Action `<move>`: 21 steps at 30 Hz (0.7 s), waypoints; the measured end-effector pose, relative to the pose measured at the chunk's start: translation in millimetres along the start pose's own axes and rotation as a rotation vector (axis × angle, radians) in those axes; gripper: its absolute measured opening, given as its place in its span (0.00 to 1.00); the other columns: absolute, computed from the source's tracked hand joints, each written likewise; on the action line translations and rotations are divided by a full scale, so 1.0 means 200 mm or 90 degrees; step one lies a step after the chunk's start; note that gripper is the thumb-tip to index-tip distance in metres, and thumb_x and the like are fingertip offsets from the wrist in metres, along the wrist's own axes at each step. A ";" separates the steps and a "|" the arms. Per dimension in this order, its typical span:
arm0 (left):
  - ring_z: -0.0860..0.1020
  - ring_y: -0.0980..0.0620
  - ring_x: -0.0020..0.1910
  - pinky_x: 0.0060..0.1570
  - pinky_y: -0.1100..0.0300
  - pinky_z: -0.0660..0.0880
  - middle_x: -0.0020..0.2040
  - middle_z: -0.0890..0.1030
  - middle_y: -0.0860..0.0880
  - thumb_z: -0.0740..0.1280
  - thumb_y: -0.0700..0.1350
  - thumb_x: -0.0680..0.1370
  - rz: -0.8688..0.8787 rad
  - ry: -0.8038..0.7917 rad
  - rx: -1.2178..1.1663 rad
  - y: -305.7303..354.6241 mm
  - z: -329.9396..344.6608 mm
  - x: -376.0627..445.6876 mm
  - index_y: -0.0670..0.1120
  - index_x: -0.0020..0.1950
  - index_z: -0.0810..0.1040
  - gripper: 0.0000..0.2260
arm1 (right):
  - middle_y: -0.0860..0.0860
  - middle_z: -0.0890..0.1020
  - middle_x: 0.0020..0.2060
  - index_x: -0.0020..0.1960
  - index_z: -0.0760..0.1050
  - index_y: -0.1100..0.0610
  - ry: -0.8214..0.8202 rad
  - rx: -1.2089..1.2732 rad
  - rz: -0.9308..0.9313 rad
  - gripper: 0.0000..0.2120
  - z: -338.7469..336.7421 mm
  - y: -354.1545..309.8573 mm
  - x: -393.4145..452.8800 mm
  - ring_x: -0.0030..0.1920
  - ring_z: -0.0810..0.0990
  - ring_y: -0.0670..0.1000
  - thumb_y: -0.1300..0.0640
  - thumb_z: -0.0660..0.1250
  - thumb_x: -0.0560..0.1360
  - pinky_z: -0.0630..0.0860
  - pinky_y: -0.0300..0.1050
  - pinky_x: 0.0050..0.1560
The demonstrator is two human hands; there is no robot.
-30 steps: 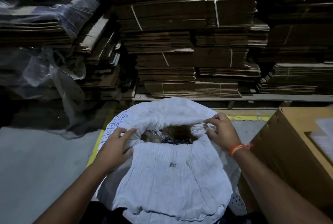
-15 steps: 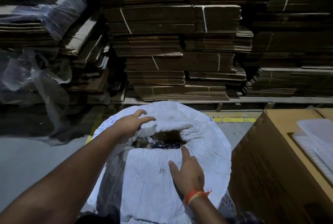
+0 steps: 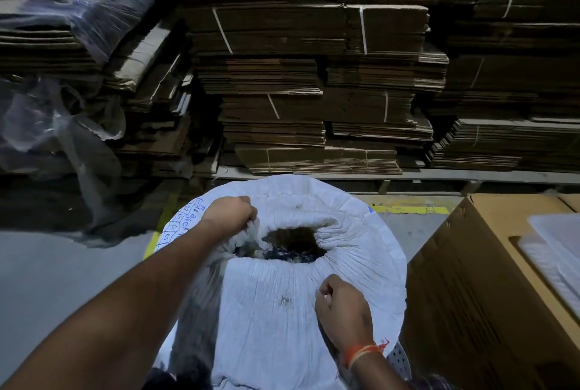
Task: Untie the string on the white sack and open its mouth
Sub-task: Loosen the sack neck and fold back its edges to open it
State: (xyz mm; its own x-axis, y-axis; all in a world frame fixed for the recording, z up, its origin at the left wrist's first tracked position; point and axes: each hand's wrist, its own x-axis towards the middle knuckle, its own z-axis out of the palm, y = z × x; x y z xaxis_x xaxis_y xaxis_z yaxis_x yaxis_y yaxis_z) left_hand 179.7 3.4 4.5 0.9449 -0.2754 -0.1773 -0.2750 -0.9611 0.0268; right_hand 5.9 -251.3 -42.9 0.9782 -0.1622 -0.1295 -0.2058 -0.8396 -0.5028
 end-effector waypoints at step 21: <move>0.85 0.51 0.47 0.55 0.53 0.80 0.54 0.86 0.55 0.70 0.43 0.75 -0.157 0.272 -0.462 0.15 -0.18 -0.78 0.52 0.54 0.83 0.09 | 0.47 0.83 0.32 0.36 0.78 0.51 -0.016 0.111 -0.118 0.07 -0.26 -0.09 -0.33 0.34 0.82 0.44 0.54 0.67 0.72 0.82 0.50 0.40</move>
State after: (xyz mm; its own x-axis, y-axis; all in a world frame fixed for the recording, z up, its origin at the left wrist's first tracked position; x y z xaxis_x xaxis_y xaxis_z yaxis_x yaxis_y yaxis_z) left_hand 30.3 16.6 67.9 0.9881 0.0971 0.1192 -0.0102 -0.7322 0.6810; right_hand -54.5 -252.0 18.4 0.9991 -0.0001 -0.0415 -0.0274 -0.7516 -0.6591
